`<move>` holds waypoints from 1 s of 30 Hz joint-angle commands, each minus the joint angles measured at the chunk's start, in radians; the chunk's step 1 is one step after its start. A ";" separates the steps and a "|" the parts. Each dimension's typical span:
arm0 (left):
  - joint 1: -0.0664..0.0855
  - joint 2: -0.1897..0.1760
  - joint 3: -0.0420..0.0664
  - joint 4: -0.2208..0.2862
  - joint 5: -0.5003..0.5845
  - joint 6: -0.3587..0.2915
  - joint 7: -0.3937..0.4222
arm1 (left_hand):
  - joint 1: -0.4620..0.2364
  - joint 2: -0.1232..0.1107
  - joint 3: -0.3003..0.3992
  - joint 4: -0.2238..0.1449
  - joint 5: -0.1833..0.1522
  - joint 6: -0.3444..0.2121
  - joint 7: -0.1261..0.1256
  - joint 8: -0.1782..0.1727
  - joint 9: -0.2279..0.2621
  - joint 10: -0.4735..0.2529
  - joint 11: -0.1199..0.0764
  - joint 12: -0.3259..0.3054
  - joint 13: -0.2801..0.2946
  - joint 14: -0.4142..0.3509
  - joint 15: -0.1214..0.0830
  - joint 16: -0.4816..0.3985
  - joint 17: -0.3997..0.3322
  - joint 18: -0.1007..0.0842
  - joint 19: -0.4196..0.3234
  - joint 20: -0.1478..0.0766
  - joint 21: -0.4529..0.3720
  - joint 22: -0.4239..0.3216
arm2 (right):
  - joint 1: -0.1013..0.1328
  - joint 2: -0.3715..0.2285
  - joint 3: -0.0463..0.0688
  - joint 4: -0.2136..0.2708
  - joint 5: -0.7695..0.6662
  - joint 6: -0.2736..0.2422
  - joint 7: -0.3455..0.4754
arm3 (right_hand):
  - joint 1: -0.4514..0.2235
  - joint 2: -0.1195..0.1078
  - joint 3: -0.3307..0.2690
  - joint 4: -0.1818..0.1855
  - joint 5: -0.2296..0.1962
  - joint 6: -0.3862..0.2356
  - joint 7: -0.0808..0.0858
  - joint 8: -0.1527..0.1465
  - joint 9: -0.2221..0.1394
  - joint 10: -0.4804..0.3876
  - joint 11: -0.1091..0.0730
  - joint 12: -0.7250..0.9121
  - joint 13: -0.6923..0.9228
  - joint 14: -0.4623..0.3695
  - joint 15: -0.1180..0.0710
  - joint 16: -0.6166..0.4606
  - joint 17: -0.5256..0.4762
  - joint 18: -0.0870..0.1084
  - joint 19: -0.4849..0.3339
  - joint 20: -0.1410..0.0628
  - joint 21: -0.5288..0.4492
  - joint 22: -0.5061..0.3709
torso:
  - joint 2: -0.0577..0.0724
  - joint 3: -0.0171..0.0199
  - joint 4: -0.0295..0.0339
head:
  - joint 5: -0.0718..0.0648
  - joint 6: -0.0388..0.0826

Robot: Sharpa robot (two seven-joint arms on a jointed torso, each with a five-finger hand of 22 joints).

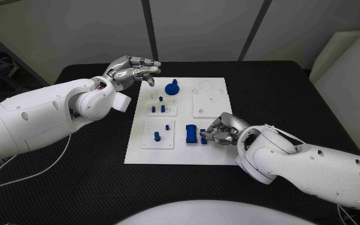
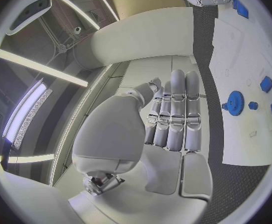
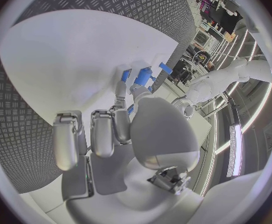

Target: Assemble the parts on the task board

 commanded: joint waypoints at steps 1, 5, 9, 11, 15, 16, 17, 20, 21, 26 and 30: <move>0.001 0.000 0.001 0.001 0.004 0.011 0.001 | 0.002 0.009 -0.004 0.000 0.002 -0.005 0.000 -0.004 -0.001 -0.008 0.000 -0.002 -0.001 0.005 0.000 -0.006 -0.001 -0.011 0.004 0.003 -0.004 -0.001 | 0.000 0.000 -0.001 0.002 -0.014 0.013 0.001 | -0.012 0.000 -0.001 0.006 -0.004 0.008 0.000 0.001 0.002 0.009 -0.007 0.005 0.074 0.070 -0.006 0.003 0.095 -0.007 0.104 -0.006 0.003 0.263 | -0.001 -0.0001 0.0003 | 0.001 0.002; 0.001 0.000 0.001 0.000 0.004 0.011 0.001 | 0.002 0.009 -0.004 0.000 0.002 -0.005 0.000 -0.004 -0.001 -0.008 0.000 -0.002 -0.001 0.005 0.000 -0.006 -0.001 -0.011 0.004 0.003 -0.004 -0.001 | 0.000 -0.004 -0.001 0.003 -0.024 0.015 0.001 | 0.000 -0.007 -0.002 -0.002 -0.040 0.011 -0.003 0.002 0.013 0.009 -0.010 0.005 0.074 0.070 -0.007 0.003 0.095 -0.007 0.104 -0.008 0.003 0.263 | -0.001 -0.0001 0.0002 | 0.000 0.005; 0.001 -0.001 0.001 0.000 0.004 0.011 0.001 | 0.002 0.009 -0.004 0.000 0.002 -0.005 0.000 -0.004 -0.001 -0.008 0.000 -0.002 -0.001 0.005 0.000 -0.006 -0.001 -0.011 0.004 0.003 -0.004 -0.001 | 0.000 -0.015 -0.001 0.010 -0.031 0.021 0.010 | 0.044 -0.021 -0.004 -0.027 -0.170 0.014 -0.005 0.004 0.033 0.010 -0.013 0.005 0.075 0.070 -0.009 0.003 0.097 -0.007 0.104 -0.010 0.003 0.263 | 0.000 0.0003 0.0002 | 0.002 0.006; 0.001 -0.001 0.001 0.000 0.004 0.011 0.002 | 0.002 0.009 -0.004 0.000 0.002 -0.005 0.000 -0.004 -0.001 -0.008 0.000 -0.002 -0.001 0.005 0.000 -0.006 -0.001 -0.011 0.004 0.003 -0.004 -0.001 | 0.000 -0.022 -0.001 0.017 -0.034 0.025 0.018 | 0.058 -0.027 -0.011 -0.038 -0.236 0.014 -0.004 0.003 0.043 0.010 -0.012 0.005 0.075 0.071 -0.009 0.004 0.098 -0.007 0.104 -0.010 0.003 0.263 | 0.000 0.0005 0.0000 | 0.002 0.006; 0.001 -0.001 0.001 -0.002 0.004 0.011 0.002 | 0.002 0.009 -0.004 0.000 0.002 -0.005 0.000 -0.004 -0.001 -0.008 0.000 -0.002 -0.001 0.005 0.000 -0.006 -0.001 -0.011 0.004 0.003 -0.004 -0.001 | -0.001 -0.030 -0.002 0.025 -0.041 0.030 0.029 | 0.066 -0.031 -0.026 -0.049 -0.311 0.015 -0.003 0.000 0.056 0.010 -0.010 0.006 0.076 0.071 -0.008 0.004 0.099 -0.007 0.104 -0.009 0.003 0.263 | -0.001 0.0006 -0.0007 | 0.001 0.006; 0.001 0.000 0.001 -0.002 0.004 0.012 0.002 | 0.002 0.009 -0.004 0.000 0.002 -0.005 0.000 -0.004 -0.001 -0.008 0.000 -0.002 -0.001 0.005 0.000 -0.006 -0.001 -0.011 0.004 0.003 -0.004 -0.001 | -0.001 -0.030 -0.002 0.026 -0.043 0.031 0.031 | 0.064 -0.030 -0.030 -0.049 -0.321 0.015 -0.003 0.000 0.058 0.011 -0.010 0.005 0.076 0.071 -0.008 0.004 0.099 -0.007 0.104 -0.009 0.003 0.263 | -0.002 0.0001 0.0000 | 0.000 0.006; 0.001 0.000 0.001 -0.002 0.004 0.012 0.002 | 0.002 0.009 -0.004 0.000 0.002 -0.005 0.000 -0.004 -0.001 -0.008 0.000 -0.002 -0.001 0.005 0.000 -0.006 -0.001 -0.011 0.004 0.003 -0.004 -0.001 | -0.001 -0.030 -0.002 0.025 -0.045 0.032 0.033 | 0.063 -0.030 -0.033 -0.049 -0.331 0.016 -0.002 -0.001 0.060 0.011 -0.010 0.006 0.076 0.071 -0.008 0.004 0.099 -0.007 0.104 -0.009 0.003 0.263 | -0.001 0.0000 0.0002 | 0.000 0.007; 0.001 0.001 0.001 -0.002 0.004 0.012 0.003 | 0.002 0.009 -0.004 0.000 0.002 -0.005 0.000 -0.004 -0.001 -0.008 0.000 -0.002 -0.001 0.005 0.000 -0.006 -0.001 -0.011 0.004 0.003 -0.004 -0.001 | -0.001 -0.026 -0.002 0.020 -0.049 0.034 0.036 | 0.061 -0.029 -0.038 -0.048 -0.343 0.016 -0.002 -0.002 0.063 0.011 -0.009 0.005 0.076 0.071 -0.007 0.003 0.098 -0.007 0.104 -0.008 0.003 0.263 | 0.000 0.0001 0.0013 | 0.001 0.008; 0.001 0.001 0.001 -0.002 0.004 0.012 0.003 | 0.002 0.009 -0.004 0.000 0.002 -0.005 0.000 -0.004 -0.001 -0.008 0.000 -0.002 -0.001 0.005 0.000 -0.006 -0.001 -0.011 0.004 0.003 -0.004 -0.001 | -0.001 -0.025 -0.002 0.018 -0.050 0.035 0.036 | 0.061 -0.029 -0.038 -0.048 -0.343 0.016 -0.002 -0.002 0.063 0.011 -0.009 0.005 0.076 0.071 -0.007 0.003 0.098 -0.007 0.104 -0.008 0.003 0.263 | 0.000 0.0002 0.0016 | 0.001 0.007; 0.001 0.001 0.001 -0.002 0.004 0.013 0.004 | 0.002 0.009 -0.004 0.000 0.002 -0.005 0.000 -0.004 -0.001 -0.008 0.000 -0.002 -0.001 0.005 0.000 -0.006 -0.001 -0.011 0.004 0.003 -0.004 -0.001 | -0.001 -0.014 -0.002 0.004 -0.054 0.045 0.034 | 0.063 -0.029 -0.039 -0.050 -0.348 0.017 -0.002 -0.002 0.065 0.011 -0.009 0.005 0.076 0.071 -0.007 0.003 0.098 -0.007 0.104 -0.008 0.003 0.263 | -0.001 0.0003 0.0013 | 0.002 0.006; 0.001 0.001 0.001 -0.003 0.004 0.012 0.004 | 0.002 0.009 -0.004 0.000 0.002 -0.005 0.000 -0.004 -0.001 -0.008 0.000 -0.002 -0.001 0.005 0.000 -0.006 -0.001 -0.011 0.004 0.003 -0.004 -0.001 | -0.001 -0.010 -0.002 -0.006 -0.061 0.050 0.030 | 0.067 -0.026 -0.039 -0.053 -0.350 0.018 -0.003 -0.002 0.067 0.011 -0.010 0.006 0.077 0.071 -0.008 0.004 0.099 -0.007 0.104 -0.008 0.003 0.263 | -0.001 -0.0004 0.0000 | 0.003 0.008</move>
